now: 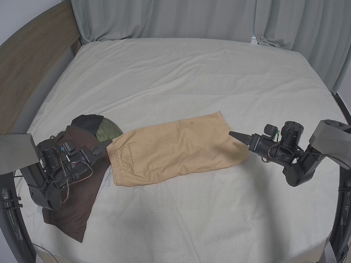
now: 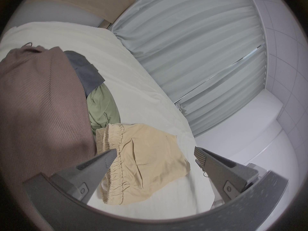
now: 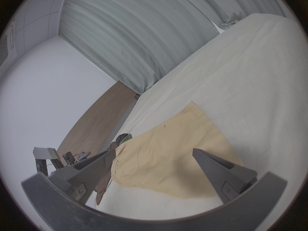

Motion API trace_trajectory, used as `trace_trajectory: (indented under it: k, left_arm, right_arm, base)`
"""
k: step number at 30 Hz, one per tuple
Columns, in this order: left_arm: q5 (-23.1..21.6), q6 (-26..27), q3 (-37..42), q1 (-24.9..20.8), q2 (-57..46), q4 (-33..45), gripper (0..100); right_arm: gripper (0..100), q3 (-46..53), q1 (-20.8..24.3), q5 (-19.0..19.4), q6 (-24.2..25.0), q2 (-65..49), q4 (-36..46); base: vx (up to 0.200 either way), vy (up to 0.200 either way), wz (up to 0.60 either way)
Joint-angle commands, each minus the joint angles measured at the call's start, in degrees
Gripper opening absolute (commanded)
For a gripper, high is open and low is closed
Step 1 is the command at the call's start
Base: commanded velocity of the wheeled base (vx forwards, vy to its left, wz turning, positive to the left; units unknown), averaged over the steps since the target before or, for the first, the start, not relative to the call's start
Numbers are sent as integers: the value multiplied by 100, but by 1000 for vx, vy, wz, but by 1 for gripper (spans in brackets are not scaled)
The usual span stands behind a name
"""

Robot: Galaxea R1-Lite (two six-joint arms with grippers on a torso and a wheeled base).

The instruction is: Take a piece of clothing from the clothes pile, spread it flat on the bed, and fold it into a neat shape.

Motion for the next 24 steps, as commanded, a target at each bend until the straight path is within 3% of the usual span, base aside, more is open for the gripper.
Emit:
trace_trajectory:
  k: [1, 6, 12, 17, 24]
  left_arm:
    - [-12, 496, 147, 66, -254, -5, 100]
    - [32, 953, 208, 57, -210, -5, 100]
    - [58, 1937, 322, 75, -25, -14, 100]
    - [32, 2728, 331, 84, 203, -14, 100]
    - [41, 2860, 331, 119, 282, -14, 100]
  right_arm:
    - [100, 1261, -20, 37, -4, -164, -846]
    - [100, 1613, 42, 46, -92, 126, -1285]
    - [100, 1604, 68, 46, -496, 609, -1241]
    - [100, 1542, 16, 37, -522, 794, -1250]
    - [100, 1402, 262, -182, -496, 952, -1250]
  base:
    - [0, 0, 0]
    - [0, 0, 0]
    - [0, 0, 0]
    - [0, 0, 0]
    - [0, 0, 0]
